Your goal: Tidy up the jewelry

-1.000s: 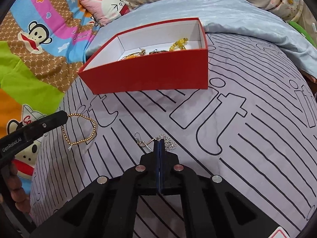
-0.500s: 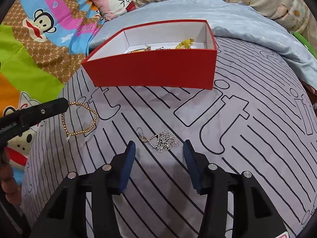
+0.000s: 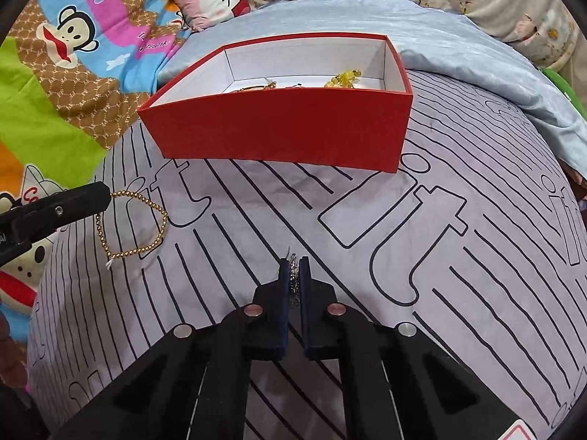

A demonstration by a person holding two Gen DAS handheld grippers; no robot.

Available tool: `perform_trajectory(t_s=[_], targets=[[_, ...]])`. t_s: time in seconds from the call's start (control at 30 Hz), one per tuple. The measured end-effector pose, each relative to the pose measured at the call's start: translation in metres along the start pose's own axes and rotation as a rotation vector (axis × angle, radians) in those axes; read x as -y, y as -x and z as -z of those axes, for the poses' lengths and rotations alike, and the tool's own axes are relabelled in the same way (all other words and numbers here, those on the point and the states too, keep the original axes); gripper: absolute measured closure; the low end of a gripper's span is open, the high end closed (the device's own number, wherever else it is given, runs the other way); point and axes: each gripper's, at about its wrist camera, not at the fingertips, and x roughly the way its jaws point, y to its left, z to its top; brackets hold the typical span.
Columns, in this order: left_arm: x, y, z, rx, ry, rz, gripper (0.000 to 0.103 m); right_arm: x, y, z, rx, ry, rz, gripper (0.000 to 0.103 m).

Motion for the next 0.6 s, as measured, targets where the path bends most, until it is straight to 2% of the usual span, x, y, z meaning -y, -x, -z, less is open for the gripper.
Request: perform_trajectory(t_s=[0.27,0.6], targets=[[0.004,0.007,0.000,0.010,-0.004,0.010,0.100,0.001,0.018,-0.002,0.031,-0.019,-0.018,0.099],[0.017,0.036,-0.023,0.087,-0.036,0.045,0.100,-0.003,0.069,-0.036,0.148,-0.023,-0.055,0.099]])
